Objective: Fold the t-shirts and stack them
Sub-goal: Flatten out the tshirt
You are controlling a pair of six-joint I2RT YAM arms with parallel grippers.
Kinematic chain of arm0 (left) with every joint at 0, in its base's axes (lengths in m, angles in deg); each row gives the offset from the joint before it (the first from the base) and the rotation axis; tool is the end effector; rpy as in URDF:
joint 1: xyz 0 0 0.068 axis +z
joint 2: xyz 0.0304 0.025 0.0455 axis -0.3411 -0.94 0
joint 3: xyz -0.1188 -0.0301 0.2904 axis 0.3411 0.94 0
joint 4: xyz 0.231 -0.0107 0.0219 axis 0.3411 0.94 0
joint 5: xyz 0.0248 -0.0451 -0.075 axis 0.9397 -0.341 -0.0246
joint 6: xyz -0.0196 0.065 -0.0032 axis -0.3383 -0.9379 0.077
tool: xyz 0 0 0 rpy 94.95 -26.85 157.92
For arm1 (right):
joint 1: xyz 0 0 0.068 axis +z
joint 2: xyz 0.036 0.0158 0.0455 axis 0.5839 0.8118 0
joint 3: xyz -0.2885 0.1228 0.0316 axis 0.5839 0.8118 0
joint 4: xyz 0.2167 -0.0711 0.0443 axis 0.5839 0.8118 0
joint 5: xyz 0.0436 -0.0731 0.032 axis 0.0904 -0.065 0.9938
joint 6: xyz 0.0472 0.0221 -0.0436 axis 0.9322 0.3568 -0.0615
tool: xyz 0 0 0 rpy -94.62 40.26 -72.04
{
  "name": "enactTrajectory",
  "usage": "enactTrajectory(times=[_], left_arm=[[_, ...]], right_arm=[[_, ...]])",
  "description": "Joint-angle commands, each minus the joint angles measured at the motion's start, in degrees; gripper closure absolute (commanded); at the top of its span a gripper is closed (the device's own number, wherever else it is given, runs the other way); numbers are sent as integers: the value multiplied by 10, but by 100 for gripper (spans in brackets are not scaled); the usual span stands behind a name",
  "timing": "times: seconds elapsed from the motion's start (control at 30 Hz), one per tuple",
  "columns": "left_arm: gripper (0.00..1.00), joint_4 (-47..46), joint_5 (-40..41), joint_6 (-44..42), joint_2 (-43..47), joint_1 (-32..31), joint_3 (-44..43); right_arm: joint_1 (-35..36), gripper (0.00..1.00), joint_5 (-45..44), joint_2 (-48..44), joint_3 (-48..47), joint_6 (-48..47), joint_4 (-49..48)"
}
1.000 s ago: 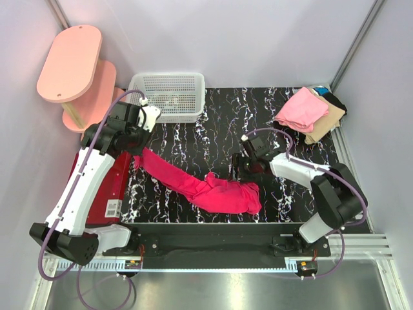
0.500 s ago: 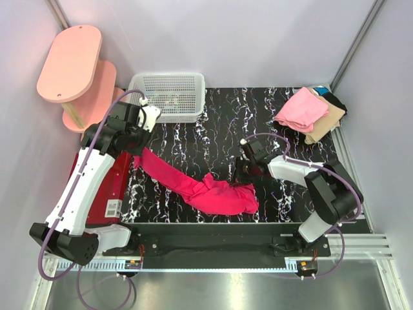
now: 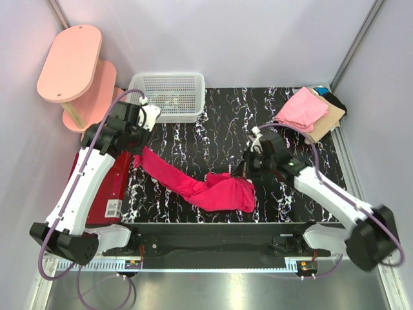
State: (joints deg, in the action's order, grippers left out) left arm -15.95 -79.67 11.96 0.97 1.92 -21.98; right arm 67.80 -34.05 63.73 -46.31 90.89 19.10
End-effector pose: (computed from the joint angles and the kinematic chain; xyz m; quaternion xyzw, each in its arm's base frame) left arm 0.1792 -0.0525 0.4066 0.2414 0.9145 0.0363 0.3226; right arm 0.1794 0.1370 0.2942 -0.0477 0.9013 0.3670 0.2251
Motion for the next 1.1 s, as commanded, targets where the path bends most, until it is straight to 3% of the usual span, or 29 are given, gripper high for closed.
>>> enactTrajectory(times=[0.0,0.07,0.17,0.2,0.33,0.43,0.57,0.87,1.07], left_arm=[[100,-38,15,-8,0,-1,1],[100,-39,16,-8,-1,-1,-2],[100,-38,14,-9,-4,-1,-7],[100,-39,14,-9,-9,-1,-10],[100,-39,10,-6,-20,-1,-24],[100,-37,11,-6,-21,-1,-35],[100,-29,14,-7,-19,-1,-41],[100,-24,19,-11,-5,-1,-38],[100,-22,18,-12,2,-1,-29]], right_arm=[[14,100,76,-115,10,24,127],[30,100,118,-174,34,32,167],[47,87,167,-226,66,49,233],[50,75,174,-241,72,49,258],[50,42,169,-228,68,26,305],[50,41,83,-167,14,4,325],[49,50,-105,-99,-47,-9,312],[49,51,-156,34,9,9,179],[39,51,-218,78,16,-7,153]])
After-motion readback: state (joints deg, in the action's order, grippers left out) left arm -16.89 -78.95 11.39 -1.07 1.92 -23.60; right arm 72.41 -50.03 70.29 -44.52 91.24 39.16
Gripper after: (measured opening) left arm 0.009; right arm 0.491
